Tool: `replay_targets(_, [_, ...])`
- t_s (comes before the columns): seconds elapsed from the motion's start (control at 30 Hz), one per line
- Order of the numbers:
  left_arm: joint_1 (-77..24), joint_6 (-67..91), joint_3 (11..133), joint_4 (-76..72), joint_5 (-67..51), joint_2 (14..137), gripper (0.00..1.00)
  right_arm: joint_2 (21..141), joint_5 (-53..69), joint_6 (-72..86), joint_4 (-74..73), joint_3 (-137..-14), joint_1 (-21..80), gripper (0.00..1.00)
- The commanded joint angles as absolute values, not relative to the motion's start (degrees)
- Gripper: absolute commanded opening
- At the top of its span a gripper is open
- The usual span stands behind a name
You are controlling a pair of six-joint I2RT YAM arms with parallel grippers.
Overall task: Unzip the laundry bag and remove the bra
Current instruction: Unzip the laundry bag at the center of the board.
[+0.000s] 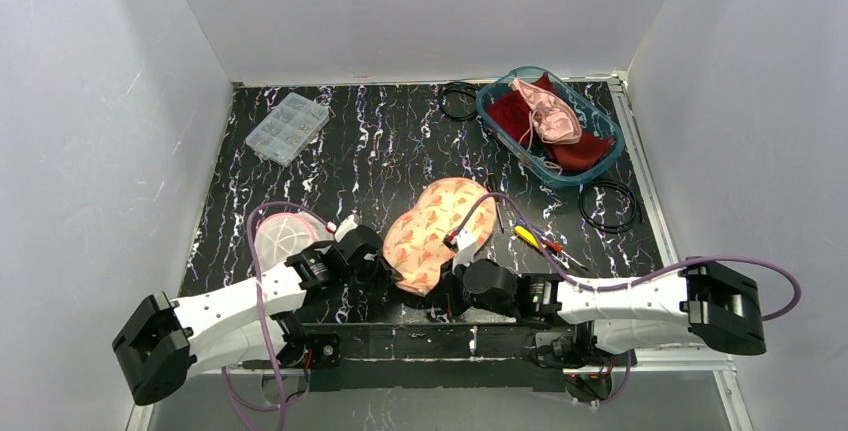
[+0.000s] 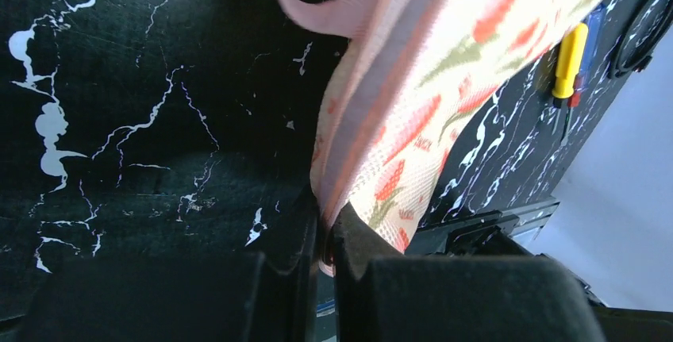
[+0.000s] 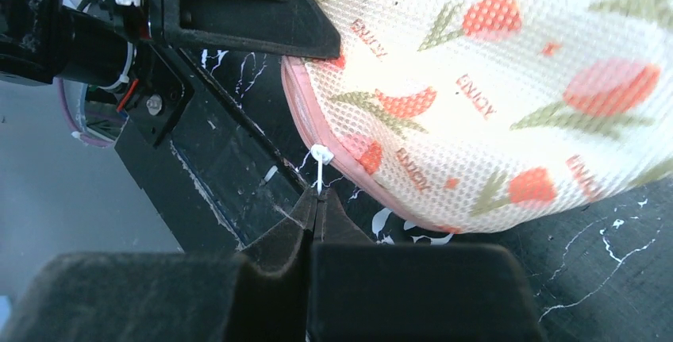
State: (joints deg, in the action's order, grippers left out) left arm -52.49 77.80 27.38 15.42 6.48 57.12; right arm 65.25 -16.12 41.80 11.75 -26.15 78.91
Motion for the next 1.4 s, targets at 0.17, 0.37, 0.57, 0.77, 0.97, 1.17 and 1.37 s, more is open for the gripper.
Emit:
replay_targets(0.17, [-49.56,77.42,26.94,21.64,10.40,53.14,0.00,58.34,-18.95,41.97,7.03,-26.11,79.42,0.01])
replay_targets(0.37, [-48.57,77.57,26.37,22.79,10.64,51.54,0.00,55.58,-20.35,43.14,4.69,-23.95,79.49,0.01])
replay_targets(0.57, [-47.90,77.29,26.12,23.16,10.21,51.28,0.00,53.95,-22.64,43.89,2.50,-22.18,79.49,0.01])
replay_targets(0.77, [-47.60,77.03,26.09,23.07,9.88,51.75,0.00,53.79,-24.88,44.47,1.97,-21.07,79.49,0.01])
replay_targets(0.97, [-47.55,76.42,25.99,21.58,7.56,52.25,0.16,54.20,-24.03,44.17,2.59,-21.41,79.46,0.01])
replay_targets(1.17, [-48.40,75.68,24.35,18.15,-0.72,50.68,0.75,54.98,-21.79,43.80,4.70,-22.73,79.49,0.01])
replay_targets(1.37, [-56.14,78.16,24.78,15.77,-1.64,50.52,0.88,58.28,-19.51,42.78,8.21,-24.78,79.47,0.01])
